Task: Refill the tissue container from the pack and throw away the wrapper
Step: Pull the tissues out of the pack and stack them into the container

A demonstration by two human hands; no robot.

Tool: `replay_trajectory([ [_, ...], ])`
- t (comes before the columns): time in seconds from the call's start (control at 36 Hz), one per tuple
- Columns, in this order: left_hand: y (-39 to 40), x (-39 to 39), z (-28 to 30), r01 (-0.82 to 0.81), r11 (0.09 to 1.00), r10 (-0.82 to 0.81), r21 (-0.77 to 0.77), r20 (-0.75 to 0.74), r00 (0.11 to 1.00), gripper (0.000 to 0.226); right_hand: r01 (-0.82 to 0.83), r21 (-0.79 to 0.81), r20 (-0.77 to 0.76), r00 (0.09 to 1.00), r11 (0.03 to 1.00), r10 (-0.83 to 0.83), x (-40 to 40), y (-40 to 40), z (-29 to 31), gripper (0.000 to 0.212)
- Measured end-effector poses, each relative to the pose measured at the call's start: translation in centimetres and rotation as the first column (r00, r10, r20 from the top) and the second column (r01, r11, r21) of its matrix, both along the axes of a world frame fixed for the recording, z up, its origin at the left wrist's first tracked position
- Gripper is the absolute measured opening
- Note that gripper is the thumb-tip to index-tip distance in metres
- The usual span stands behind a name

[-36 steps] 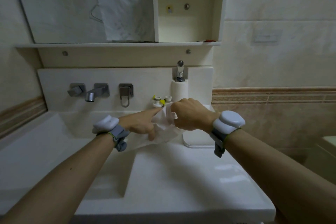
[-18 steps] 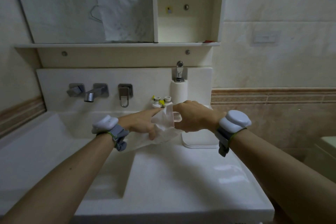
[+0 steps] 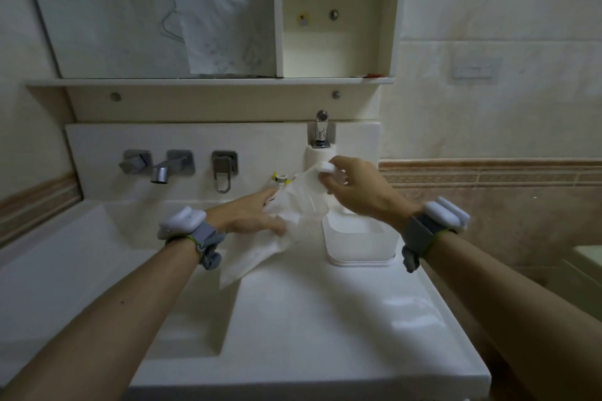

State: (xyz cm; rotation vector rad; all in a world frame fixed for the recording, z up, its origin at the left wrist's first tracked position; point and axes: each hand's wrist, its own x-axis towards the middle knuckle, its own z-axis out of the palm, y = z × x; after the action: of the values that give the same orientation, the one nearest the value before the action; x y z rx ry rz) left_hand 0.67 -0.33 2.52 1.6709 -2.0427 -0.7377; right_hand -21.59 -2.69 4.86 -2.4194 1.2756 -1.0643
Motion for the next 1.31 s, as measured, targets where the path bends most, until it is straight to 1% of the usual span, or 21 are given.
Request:
replay_trajectory([
  [0.03, 0.0, 0.0, -0.1, -0.031, 1.000, 0.031, -0.002, 0.003, 0.999, 0.063, 0.018, 0.049, 0.061, 0.998, 0.999, -0.021, -0.1, -0.2, 0.1, 0.018],
  [0.08, -0.3, 0.1, -0.4, -0.097, 0.995, 0.097, -0.018, 0.025, 0.995, 0.077, 0.034, 0.143, 0.197, 0.978, 0.989, -0.062, -0.4, -0.6, 0.2, 0.015],
  [0.11, -0.3, 0.0, -0.5, -0.132, 0.991, 0.133, -0.024, 0.052, 0.990, 0.083, 0.031, 0.194, 0.261, 0.962, 0.981, -0.082, -0.6, -0.8, 0.2, 0.016],
  [0.17, -0.6, -0.1, -0.8, -0.224, 0.974, 0.226, -0.031, 0.106, 0.968, 0.087, 0.017, 0.295, 0.350, 0.928, 0.955, -0.125, -1.0, -0.9, 0.2, 0.020],
  [0.28, -1.0, -0.5, -1.0, -0.371, 0.927, 0.374, -0.049, 0.128, 0.919, 0.088, -0.010, 0.449, 0.403, 0.895, 0.893, -0.193, -2.0, -1.0, -0.1, 0.026],
  [0.33, -1.2, -0.9, -0.9, -0.413, 0.910, 0.414, -0.044, 0.163, 0.896, 0.090, -0.008, 0.512, 0.401, 0.886, 0.859, -0.231, -2.6, -1.3, -0.5, 0.032],
  [0.39, -1.3, -1.4, -0.7, -0.435, 0.900, 0.432, -0.026, 0.192, 0.881, 0.097, 0.004, 0.538, 0.373, 0.895, 0.843, -0.243, -3.3, -1.8, -1.0, 0.034],
  [0.44, -1.3, -2.0, -0.6, -0.446, 0.895, 0.440, -0.024, 0.212, 0.873, 0.100, 0.055, 0.499, 0.288, 0.931, 0.865, -0.225, -3.8, -2.5, -1.6, 0.030],
  [0.53, -1.4, -2.8, -0.9, -0.445, 0.894, 0.442, -0.043, 0.246, 0.863, 0.098, 0.194, 0.344, 0.064, 0.971, 0.919, -0.229, -4.5, -3.7, -2.5, 0.021],
  [0.61, -1.4, -3.7, -1.4, -0.440, 0.895, 0.442, -0.073, 0.282, 0.852, 0.097, 0.302, 0.215, -0.135, 0.951, 0.929, -0.278, -4.7, -4.9, -3.3, 0.020],
  [0.69, -1.5, -4.4, -1.6, -0.437, 0.892, 0.452, -0.118, 0.296, 0.841, 0.092, 0.340, 0.134, -0.250, 0.921, 0.931, -0.300, -4.7, -5.8, -3.8, 0.020],
  [0.81, -2.3, -4.8, -1.8, -0.437, 0.891, 0.454, -0.126, 0.287, 0.843, 0.091, 0.334, 0.078, -0.337, 0.896, 0.939, -0.290, -4.6, -6.6, -4.0, 0.019],
  [0.92, -2.9, -4.8, -2.2, -0.421, 0.902, 0.430, -0.096, 0.276, 0.860, 0.095, 0.304, 0.020, -0.432, 0.862, 0.952, -0.266, -4.2, -7.5, -4.4, 0.020],
  [0.97, -3.0, -4.9, -2.5, -0.397, 0.915, 0.401, -0.073, 0.276, 0.874, 0.097, 0.303, -0.025, -0.492, 0.826, 0.953, -0.275, -4.1, -7.7, -4.4, 0.019],
  [1.08, -3.6, -4.7, -3.0, -0.380, 0.923, 0.380, -0.061, 0.298, 0.876, 0.098, 0.275, -0.173, -0.591, 0.740, 0.946, -0.323, -3.8, -8.6, -4.6, 0.018],
  [1.19, -3.8, -4.5, -3.0, -0.372, 0.926, 0.374, -0.067, 0.298, 0.878, 0.094, 0.255, -0.289, -0.641, 0.665, 0.923, -0.384, -3.7, -9.4, -4.8, 0.015],
  [1.31, -3.7, -4.2, -3.0, -0.356, 0.931, 0.363, -0.076, 0.277, 0.890, 0.089, 0.242, -0.326, -0.642, 0.652, 0.914, -0.402, -3.8, -9.9, -5.1, 0.015],
])
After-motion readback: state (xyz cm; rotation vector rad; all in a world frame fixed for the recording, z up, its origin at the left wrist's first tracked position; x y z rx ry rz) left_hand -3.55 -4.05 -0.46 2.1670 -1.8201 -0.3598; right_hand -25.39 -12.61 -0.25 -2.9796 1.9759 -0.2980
